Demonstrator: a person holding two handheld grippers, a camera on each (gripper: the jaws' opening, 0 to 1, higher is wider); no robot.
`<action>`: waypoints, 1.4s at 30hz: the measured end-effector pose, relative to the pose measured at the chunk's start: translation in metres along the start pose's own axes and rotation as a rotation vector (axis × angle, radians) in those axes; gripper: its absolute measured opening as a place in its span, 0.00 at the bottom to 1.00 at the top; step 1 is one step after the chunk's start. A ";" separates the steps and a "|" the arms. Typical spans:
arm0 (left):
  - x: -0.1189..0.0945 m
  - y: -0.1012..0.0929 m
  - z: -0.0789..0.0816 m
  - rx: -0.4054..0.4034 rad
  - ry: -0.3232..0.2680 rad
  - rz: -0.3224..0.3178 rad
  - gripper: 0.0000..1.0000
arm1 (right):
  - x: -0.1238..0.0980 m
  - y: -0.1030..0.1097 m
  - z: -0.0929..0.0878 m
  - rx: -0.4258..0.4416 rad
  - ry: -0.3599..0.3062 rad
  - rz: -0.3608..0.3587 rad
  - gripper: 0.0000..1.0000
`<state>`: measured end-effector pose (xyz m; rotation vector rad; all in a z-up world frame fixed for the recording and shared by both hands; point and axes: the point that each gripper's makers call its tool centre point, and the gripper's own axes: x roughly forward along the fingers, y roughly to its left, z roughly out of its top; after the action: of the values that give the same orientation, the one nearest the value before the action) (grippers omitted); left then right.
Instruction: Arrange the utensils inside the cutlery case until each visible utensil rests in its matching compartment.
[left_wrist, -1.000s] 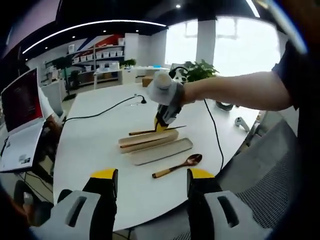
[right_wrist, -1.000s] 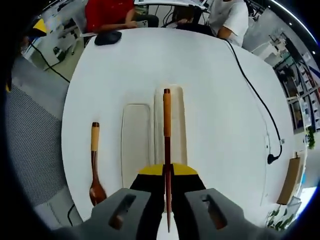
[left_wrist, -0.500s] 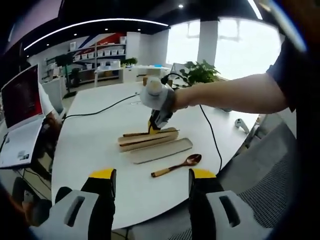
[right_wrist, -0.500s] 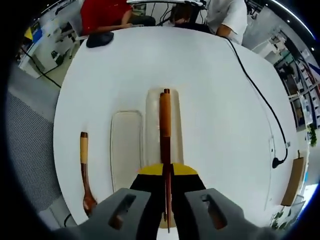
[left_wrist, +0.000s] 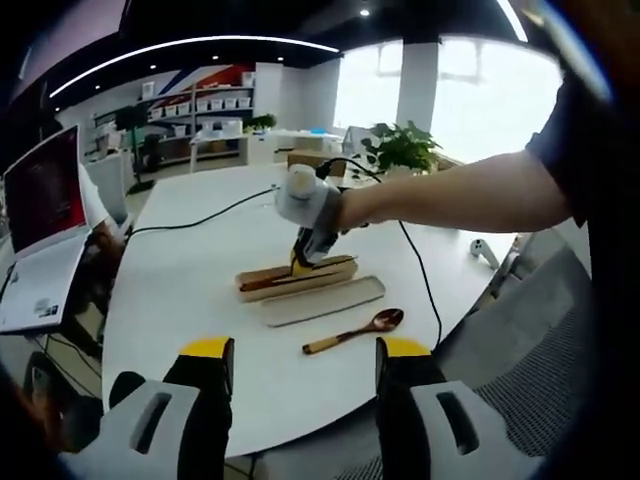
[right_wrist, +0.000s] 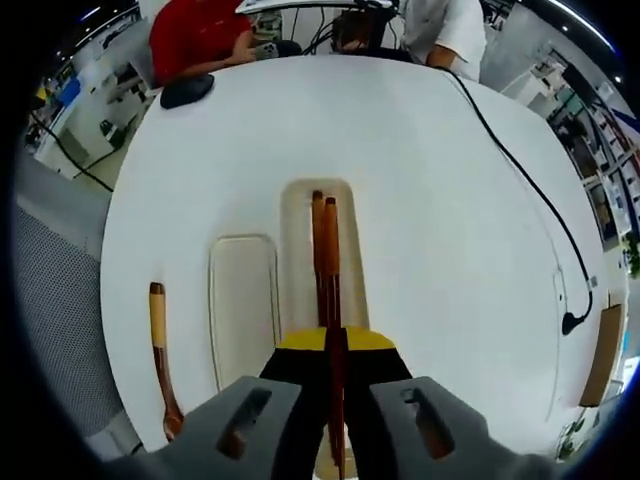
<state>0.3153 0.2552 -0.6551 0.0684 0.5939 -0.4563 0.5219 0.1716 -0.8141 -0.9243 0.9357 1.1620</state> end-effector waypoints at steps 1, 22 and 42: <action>0.000 0.000 0.000 -0.001 0.001 -0.001 0.58 | 0.001 0.000 0.000 -0.007 0.001 -0.001 0.00; -0.001 -0.003 0.000 0.008 0.006 -0.014 0.57 | -0.014 0.007 0.003 -0.005 -0.054 0.026 0.06; 0.001 -0.007 0.002 0.029 0.000 -0.037 0.57 | -0.049 0.062 -0.029 -0.001 -0.089 0.051 0.10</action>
<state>0.3136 0.2480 -0.6535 0.0854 0.5895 -0.5014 0.4509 0.1386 -0.7836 -0.8469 0.8910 1.2379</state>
